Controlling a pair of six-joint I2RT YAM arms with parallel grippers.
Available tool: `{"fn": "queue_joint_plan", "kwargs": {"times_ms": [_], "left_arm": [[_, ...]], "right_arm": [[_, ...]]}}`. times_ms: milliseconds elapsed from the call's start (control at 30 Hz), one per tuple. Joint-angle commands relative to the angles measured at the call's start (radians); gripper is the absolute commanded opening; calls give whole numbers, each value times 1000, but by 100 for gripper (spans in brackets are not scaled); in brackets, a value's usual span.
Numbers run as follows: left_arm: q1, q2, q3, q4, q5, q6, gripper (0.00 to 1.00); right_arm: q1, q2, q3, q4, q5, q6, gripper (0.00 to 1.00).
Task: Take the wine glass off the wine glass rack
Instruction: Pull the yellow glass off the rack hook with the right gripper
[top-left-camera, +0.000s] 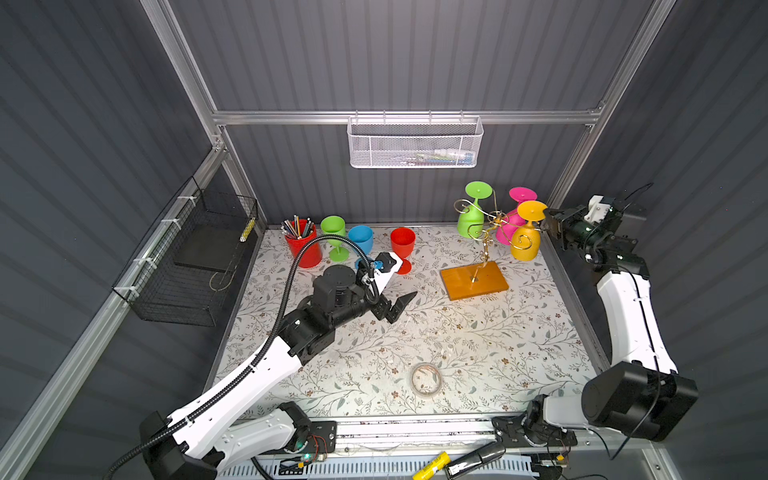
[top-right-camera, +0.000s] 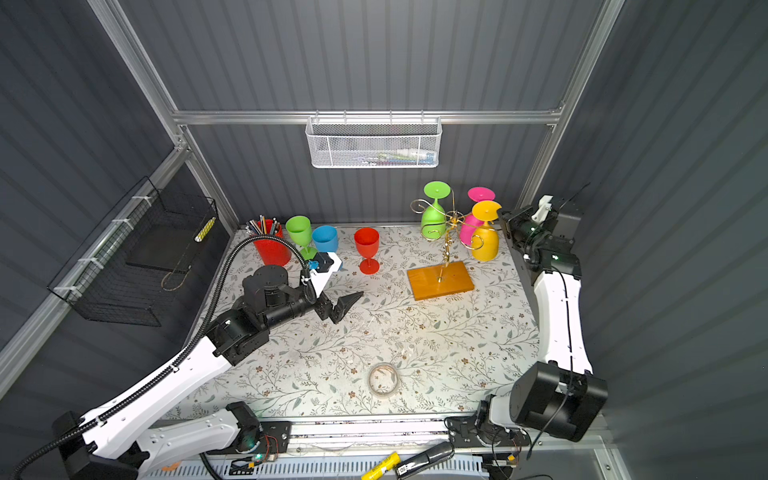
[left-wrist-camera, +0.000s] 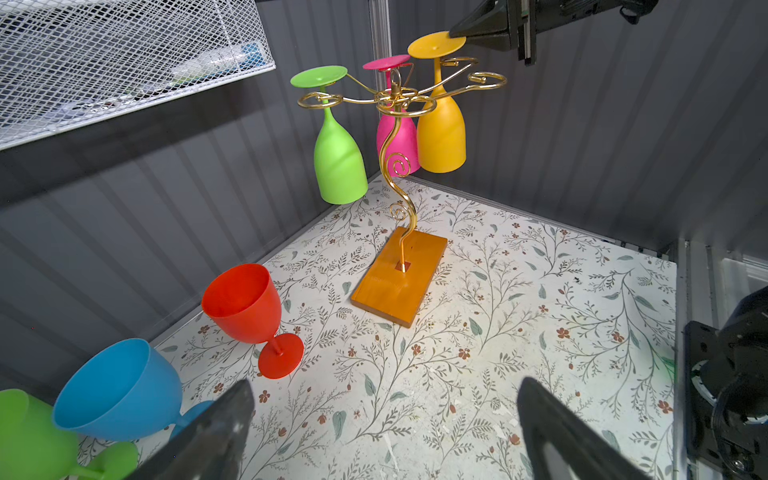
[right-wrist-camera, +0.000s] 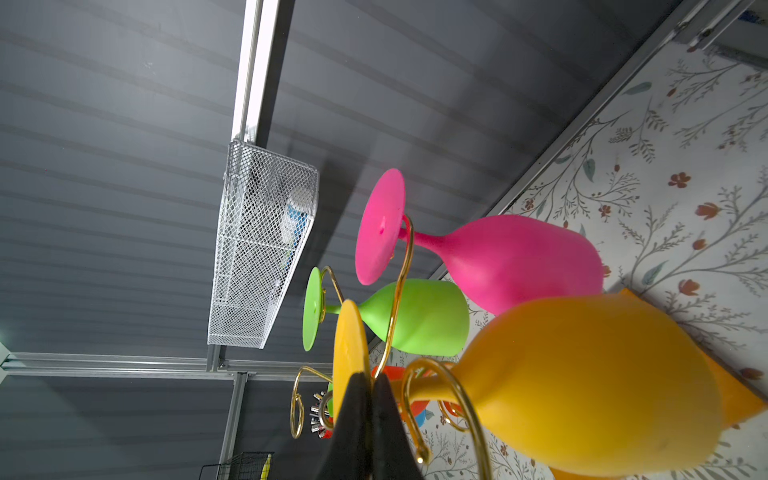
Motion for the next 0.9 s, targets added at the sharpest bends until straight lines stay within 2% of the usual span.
{"fn": "queue_joint_plan", "kwargs": {"times_ms": [0,500,867], "left_arm": [[-4,-4,-17,15,19,-4,99],[-4,1,-19,14,19,-3,98],[-4,6,-19,16,25,-7,99]], "right_arm": [[-17,12,35,25,22,-6,0],[-60,51,63,47,37,9,0],[-125,-15,2,33,45,-9,0]]}}
